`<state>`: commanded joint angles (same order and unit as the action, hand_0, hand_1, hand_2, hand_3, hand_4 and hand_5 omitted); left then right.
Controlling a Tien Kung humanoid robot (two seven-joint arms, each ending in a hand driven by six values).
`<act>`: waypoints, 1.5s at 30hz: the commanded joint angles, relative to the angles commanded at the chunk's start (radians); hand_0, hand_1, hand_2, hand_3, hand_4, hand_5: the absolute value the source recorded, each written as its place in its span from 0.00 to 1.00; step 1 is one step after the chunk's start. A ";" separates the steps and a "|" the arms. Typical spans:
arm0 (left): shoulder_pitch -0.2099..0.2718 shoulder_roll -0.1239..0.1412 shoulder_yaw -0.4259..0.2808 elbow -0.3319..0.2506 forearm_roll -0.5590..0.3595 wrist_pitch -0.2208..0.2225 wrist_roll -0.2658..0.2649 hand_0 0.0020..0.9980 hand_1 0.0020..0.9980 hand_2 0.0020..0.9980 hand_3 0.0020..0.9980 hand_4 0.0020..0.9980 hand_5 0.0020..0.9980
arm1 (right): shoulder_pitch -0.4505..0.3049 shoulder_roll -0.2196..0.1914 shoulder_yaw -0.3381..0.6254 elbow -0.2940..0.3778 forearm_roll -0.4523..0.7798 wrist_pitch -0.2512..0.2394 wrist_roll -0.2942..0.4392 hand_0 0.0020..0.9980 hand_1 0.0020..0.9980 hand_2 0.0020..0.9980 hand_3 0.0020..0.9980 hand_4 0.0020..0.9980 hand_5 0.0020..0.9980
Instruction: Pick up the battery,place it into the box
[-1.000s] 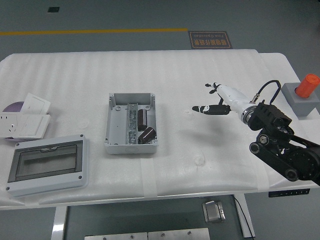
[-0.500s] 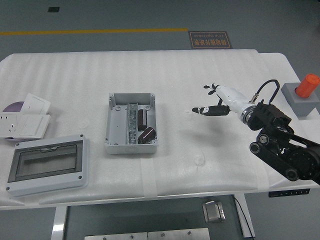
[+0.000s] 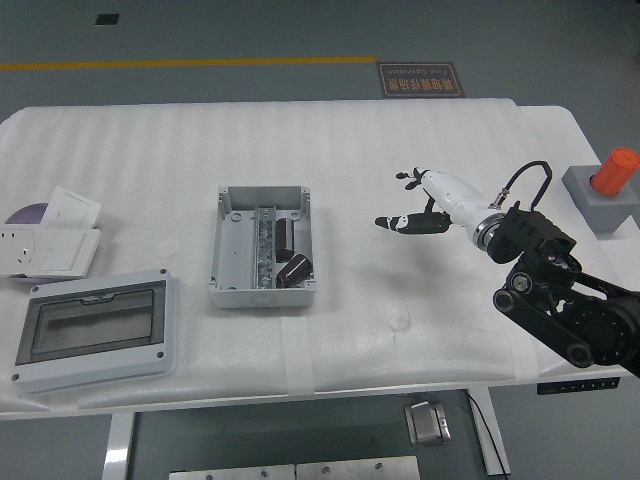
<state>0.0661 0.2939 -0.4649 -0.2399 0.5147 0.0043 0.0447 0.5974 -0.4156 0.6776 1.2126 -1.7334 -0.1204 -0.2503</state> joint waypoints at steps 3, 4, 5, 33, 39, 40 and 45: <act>-0.001 -0.001 -0.001 0.000 0.001 0.000 0.000 0.65 0.68 0.59 0.62 0.75 0.47 | 0.002 -0.001 0.000 -0.002 0.003 0.002 -0.001 0.18 0.38 0.79 0.88 0.95 0.65; -0.001 -0.001 -0.001 0.000 0.001 0.000 0.000 0.65 0.68 0.59 0.62 0.75 0.47 | 0.002 -0.001 0.001 -0.004 0.003 0.003 -0.001 0.18 0.38 0.79 0.88 0.95 0.65; -0.001 -0.001 -0.001 0.000 0.001 0.000 0.000 0.65 0.68 0.59 0.62 0.75 0.47 | 0.003 -0.001 0.001 -0.005 0.004 0.003 -0.002 0.18 0.38 0.79 0.88 0.95 0.65; -0.001 -0.007 -0.010 0.000 0.002 0.001 -0.001 0.65 0.67 0.59 0.62 0.75 0.46 | 0.005 -0.009 0.035 -0.038 -0.029 -0.002 -0.012 0.18 0.38 0.79 0.86 0.92 0.60; 0.002 -0.007 -0.007 0.001 0.000 0.001 0.000 0.65 0.67 0.59 0.62 0.75 0.46 | 0.001 -0.007 0.042 -0.046 -0.048 -0.001 -0.016 0.18 0.38 0.79 0.86 0.92 0.60; 0.003 -0.007 -0.006 0.002 -0.001 0.001 -0.001 0.65 0.67 0.59 0.62 0.75 0.46 | 0.000 -0.006 0.043 -0.048 -0.050 0.000 -0.016 0.18 0.38 0.79 0.86 0.92 0.60; 0.004 -0.009 0.004 0.003 -0.001 0.000 -0.001 0.65 0.67 0.59 0.62 0.75 0.46 | -0.006 -0.003 0.055 -0.047 -0.058 -0.001 -0.017 0.18 0.38 0.78 0.85 0.92 0.59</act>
<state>0.0697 0.2845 -0.4613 -0.2373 0.5138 0.0044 0.0440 0.5918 -0.4187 0.7325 1.1657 -1.7913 -0.1209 -0.2674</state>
